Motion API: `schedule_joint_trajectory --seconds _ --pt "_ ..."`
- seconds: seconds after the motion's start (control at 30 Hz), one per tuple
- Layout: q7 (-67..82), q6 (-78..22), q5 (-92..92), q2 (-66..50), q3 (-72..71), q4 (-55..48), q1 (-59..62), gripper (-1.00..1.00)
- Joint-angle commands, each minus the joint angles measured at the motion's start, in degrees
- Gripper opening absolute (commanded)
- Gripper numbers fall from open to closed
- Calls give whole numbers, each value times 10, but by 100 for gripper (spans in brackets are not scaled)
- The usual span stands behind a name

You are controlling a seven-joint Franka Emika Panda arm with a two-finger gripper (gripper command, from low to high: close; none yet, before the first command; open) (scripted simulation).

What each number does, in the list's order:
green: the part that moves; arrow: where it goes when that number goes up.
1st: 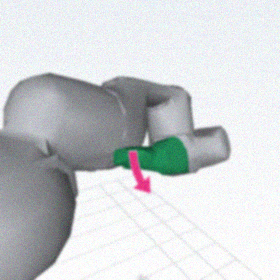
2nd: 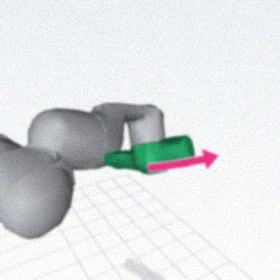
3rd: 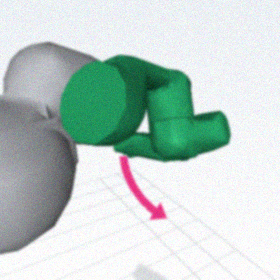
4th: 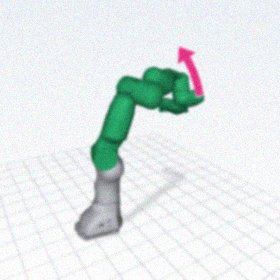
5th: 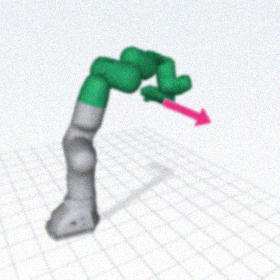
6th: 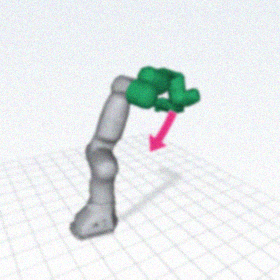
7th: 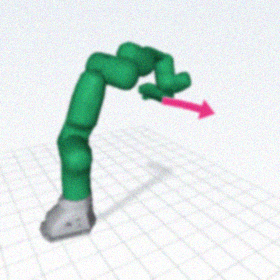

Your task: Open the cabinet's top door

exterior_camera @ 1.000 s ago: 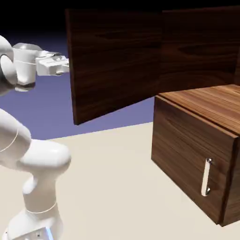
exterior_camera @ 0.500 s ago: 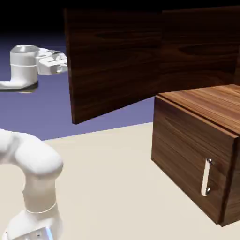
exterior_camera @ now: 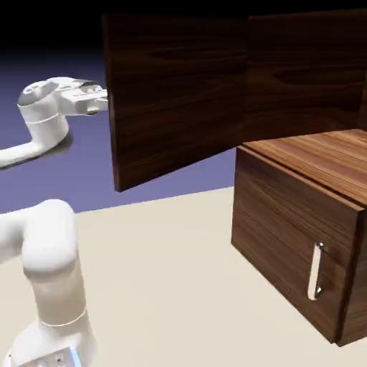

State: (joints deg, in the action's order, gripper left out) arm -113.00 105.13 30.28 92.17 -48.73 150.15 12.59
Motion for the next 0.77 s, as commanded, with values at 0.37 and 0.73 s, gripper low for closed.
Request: schedule_joint_trajectory --seconds 0.37,0.73 --pt "45 -216 -93 7 -100 -231 164 -100" --pt "-2 -417 -58 -109 -169 -429 253 -100"
